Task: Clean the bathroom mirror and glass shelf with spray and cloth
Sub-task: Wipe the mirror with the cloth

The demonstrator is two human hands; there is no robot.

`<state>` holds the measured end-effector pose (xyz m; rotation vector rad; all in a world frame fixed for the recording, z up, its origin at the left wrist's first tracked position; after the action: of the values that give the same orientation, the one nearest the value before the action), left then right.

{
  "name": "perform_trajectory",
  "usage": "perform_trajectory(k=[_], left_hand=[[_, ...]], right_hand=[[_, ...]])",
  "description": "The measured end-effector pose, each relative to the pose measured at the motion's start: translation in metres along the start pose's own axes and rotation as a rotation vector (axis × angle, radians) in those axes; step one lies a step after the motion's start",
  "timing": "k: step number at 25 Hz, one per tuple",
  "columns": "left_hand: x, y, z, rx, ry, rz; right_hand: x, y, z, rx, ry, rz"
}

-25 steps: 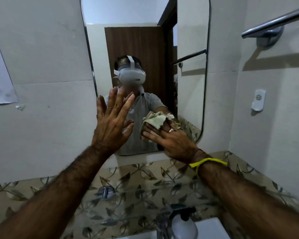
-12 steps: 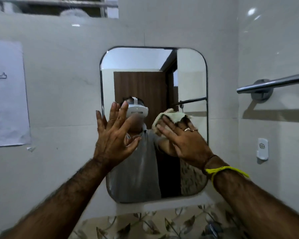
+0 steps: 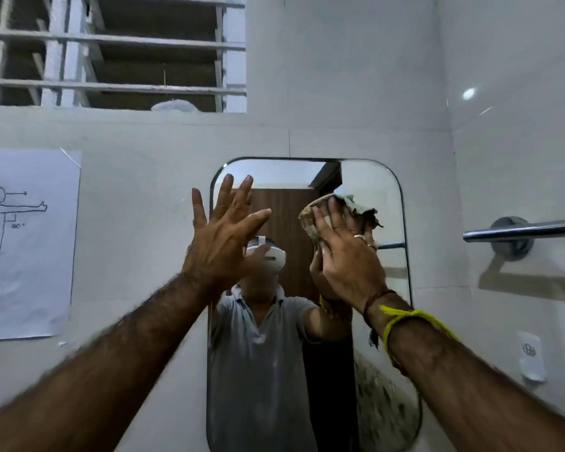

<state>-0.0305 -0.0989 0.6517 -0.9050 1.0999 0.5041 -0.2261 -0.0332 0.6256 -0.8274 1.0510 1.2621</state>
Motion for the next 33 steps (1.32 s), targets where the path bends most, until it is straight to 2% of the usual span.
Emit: perform_trajectory(k=[3,4,5,8,9,11,14,15,18,19,20,23,24,25,27,28,29,30,33], left_hand=[[-0.034,-0.004,0.008,-0.008,0.043,-0.024],[-0.044,-0.006,0.009,-0.021,0.027,-0.037],[-0.054,-0.009,0.009,-0.026,-0.008,-0.043],[-0.079,-0.023,0.006,0.046,-0.174,-0.004],[-0.086,-0.027,0.004,0.059,-0.24,0.006],[-0.097,-0.03,0.0,0.039,-0.332,-0.008],[-0.103,-0.03,-0.005,-0.012,-0.343,-0.018],[-0.102,-0.03,-0.007,-0.02,-0.335,-0.017],[-0.102,-0.029,-0.011,-0.016,-0.319,-0.004],[-0.102,-0.029,-0.01,-0.015,-0.326,-0.001],[-0.103,-0.029,-0.01,-0.011,-0.335,0.0],[-0.103,-0.03,-0.008,0.022,-0.353,0.012],[-0.103,-0.03,-0.007,0.035,-0.351,0.025],[-0.103,-0.029,-0.006,0.043,-0.347,0.037],[-0.102,-0.026,-0.005,0.046,-0.325,0.059],[-0.102,-0.024,-0.004,0.048,-0.309,0.071],[-0.102,-0.023,-0.003,0.051,-0.295,0.082],[-0.102,-0.022,-0.002,0.052,-0.284,0.091],[-0.099,-0.019,-0.002,0.043,-0.281,0.102]], right_hand=[[-0.019,-0.017,-0.002,0.117,-0.07,0.322],[-0.025,-0.012,0.001,0.143,-0.088,0.365],[-0.033,-0.004,0.006,0.149,-0.077,0.332],[-0.063,0.02,0.018,0.024,-0.039,0.042],[-0.071,0.018,0.019,0.004,-0.044,0.016],[-0.081,0.007,0.02,0.043,-0.037,0.103],[-0.086,0.006,0.024,0.154,-0.052,0.262],[-0.091,0.013,0.026,0.143,-0.032,0.223],[-0.096,0.038,0.03,-0.05,0.079,-0.107],[-0.092,0.037,0.028,-0.063,0.095,-0.132],[-0.086,0.031,0.025,-0.034,0.1,-0.078],[-0.059,0.017,0.016,0.138,0.057,0.297],[-0.054,0.023,0.015,0.142,0.052,0.308],[-0.053,0.034,0.016,0.096,0.065,0.23],[-0.054,0.052,0.018,-0.068,0.124,-0.071],[-0.054,0.049,0.018,-0.094,0.147,-0.157],[-0.053,0.039,0.018,-0.095,0.153,-0.158],[-0.052,0.021,0.015,-0.083,0.135,-0.074],[-0.023,-0.034,-0.007,0.102,0.0,0.395]])
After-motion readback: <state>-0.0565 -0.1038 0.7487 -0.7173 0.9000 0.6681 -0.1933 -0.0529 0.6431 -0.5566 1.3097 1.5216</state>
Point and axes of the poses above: each hand's wrist, its own x-axis away from the middle knuckle, its own z-axis out of the back of the hand, y = z × x, the point moved 5 cm from there along -x, towards the middle knuckle, and after that the axes turned 1 degree about -y, right-handed, at the moved point
